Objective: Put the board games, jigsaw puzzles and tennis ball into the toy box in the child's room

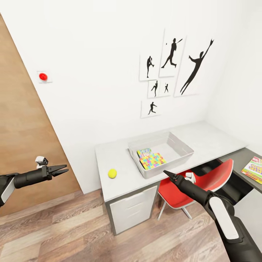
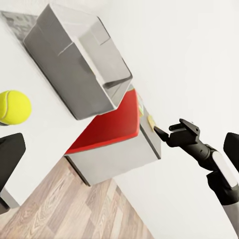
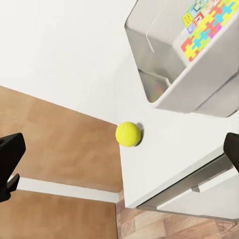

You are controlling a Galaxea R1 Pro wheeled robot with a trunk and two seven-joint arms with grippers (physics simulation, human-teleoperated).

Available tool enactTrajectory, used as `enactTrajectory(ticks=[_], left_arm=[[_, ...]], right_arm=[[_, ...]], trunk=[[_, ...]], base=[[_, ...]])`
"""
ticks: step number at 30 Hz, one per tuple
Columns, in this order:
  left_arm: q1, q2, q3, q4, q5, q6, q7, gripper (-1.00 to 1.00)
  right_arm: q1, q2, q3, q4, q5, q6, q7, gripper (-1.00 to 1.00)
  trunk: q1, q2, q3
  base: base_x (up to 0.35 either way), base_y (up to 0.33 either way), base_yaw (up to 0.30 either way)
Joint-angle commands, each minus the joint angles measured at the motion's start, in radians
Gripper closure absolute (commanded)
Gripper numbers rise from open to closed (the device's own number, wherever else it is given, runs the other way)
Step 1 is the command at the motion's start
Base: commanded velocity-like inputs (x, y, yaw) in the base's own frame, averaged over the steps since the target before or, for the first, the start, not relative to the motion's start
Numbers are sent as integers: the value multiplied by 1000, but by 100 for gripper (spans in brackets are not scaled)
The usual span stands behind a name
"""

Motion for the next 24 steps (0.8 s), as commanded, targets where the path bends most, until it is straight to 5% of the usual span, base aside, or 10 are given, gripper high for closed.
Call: enactTrajectory(ticks=[1, 24], left_arm=[[-1, 0, 0, 0, 1, 11, -3, -100], [-1, -9, 0, 0, 1, 10, 3, -100]], right_arm=[[-1, 0, -2, 0, 1, 6, 3, -100], [-1, -3, -1, 2, 1, 7, 3, -100]], trunk=[[1, -2, 0], [1, -2, 38]], base=[[0, 0, 0], [0, 0, 0]])
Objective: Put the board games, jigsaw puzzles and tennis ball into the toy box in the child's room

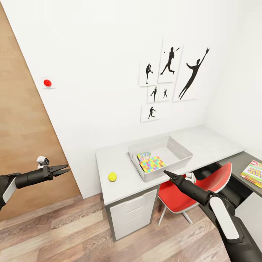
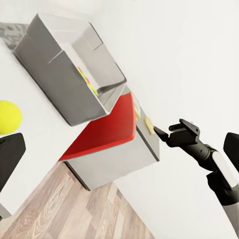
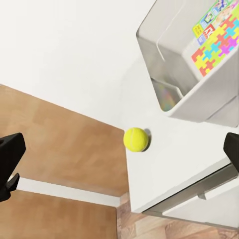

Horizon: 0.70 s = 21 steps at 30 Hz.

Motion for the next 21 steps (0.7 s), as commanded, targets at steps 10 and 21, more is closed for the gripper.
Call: enactTrajectory(ticks=[10, 21], left_arm=[[-1, 1, 0, 0, 1, 11, -4, -100], [-1, 0, 0, 0, 0, 11, -3, -100]], right_arm=[[-1, -1, 0, 0, 1, 5, 3, -100], [-1, 7, 4, 4, 3, 2, 1, -100]], trunk=[[1, -2, 15], [1, -2, 33]], base=[[0, 0, 0], [0, 0, 0]])
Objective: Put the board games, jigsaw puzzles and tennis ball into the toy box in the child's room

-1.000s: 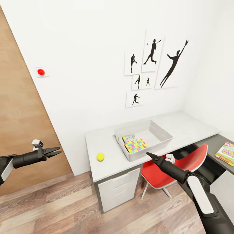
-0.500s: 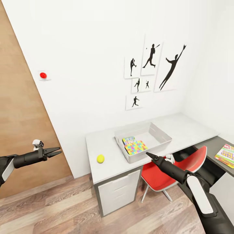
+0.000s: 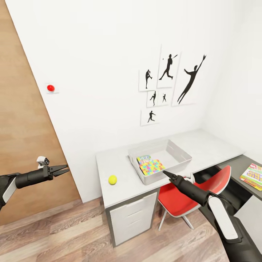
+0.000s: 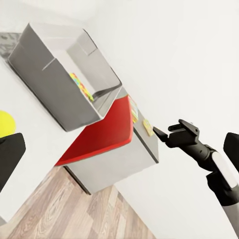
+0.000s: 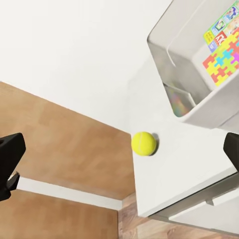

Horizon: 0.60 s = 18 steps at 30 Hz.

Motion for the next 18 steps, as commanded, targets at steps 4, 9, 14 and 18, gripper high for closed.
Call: enactTrajectory(ticks=[4, 9, 14, 18], left_arm=[[-1, 0, 0, 0, 1, 11, -3, -100], [-1, 0, 0, 0, 2, 11, -6, -100], [-1, 3, 0, 0, 2, 11, -6, -100], [-1, 4, 0, 0, 1, 12, -6, -100]], right_arm=[[-1, 0, 13, 6, 2, -8, 3, -100], [-1, -3, 26, 10, 3, -37, 3, -100], [-1, -1, 28, 13, 2, -42, 3, -100], [-1, -1, 27, 14, 1, -43, 3, -100]], trunk=[[1, -2, 5], [1, -2, 13], [1, -2, 21], [1, -2, 27]], base=[[0, 0, 18], [0, 0, 59], [-1, 0, 85], [-61, 32, 134]])
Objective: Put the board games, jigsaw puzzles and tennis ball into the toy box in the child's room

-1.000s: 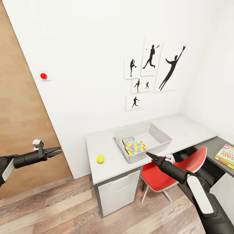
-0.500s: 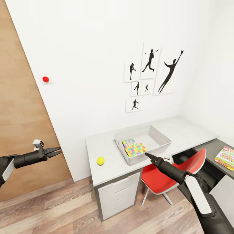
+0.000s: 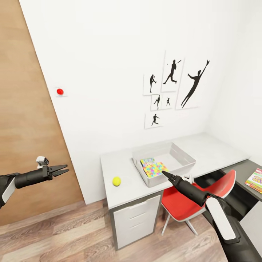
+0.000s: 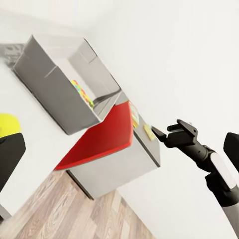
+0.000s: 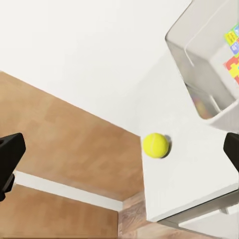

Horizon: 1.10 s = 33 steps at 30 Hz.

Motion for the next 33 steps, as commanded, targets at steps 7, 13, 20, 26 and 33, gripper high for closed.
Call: enactTrajectory(ticks=[7, 13, 20, 26, 33], left_arm=[[-1, -6, 1, 0, 0, 11, 3, -100], [-1, -5, 0, 0, 0, 10, 3, -100], [-1, -4, 0, 0, 0, 9, 0, -100], [-1, -1, 0, 0, 0, 9, -1, -100], [-1, 0, 0, 0, 0, 9, -2, -100]], right_arm=[[-1, -7, -2, 0, -5, 9, 3, -100], [-1, -9, -4, 1, -9, 9, 3, -100], [-1, -8, -4, 1, -9, 9, 3, -100], [-1, -6, -6, 1, -5, 9, 2, -100], [-1, -9, -7, 2, -9, 9, 2, -100]], trunk=[[1, -2, 1], [1, -2, 2], [1, -2, 2], [1, -2, 2], [1, -2, 2]], base=[[-36, 60, 50], [-3, 6, -36], [-28, 1, -151], [-106, 0, -259], [-13, 0, -275]])
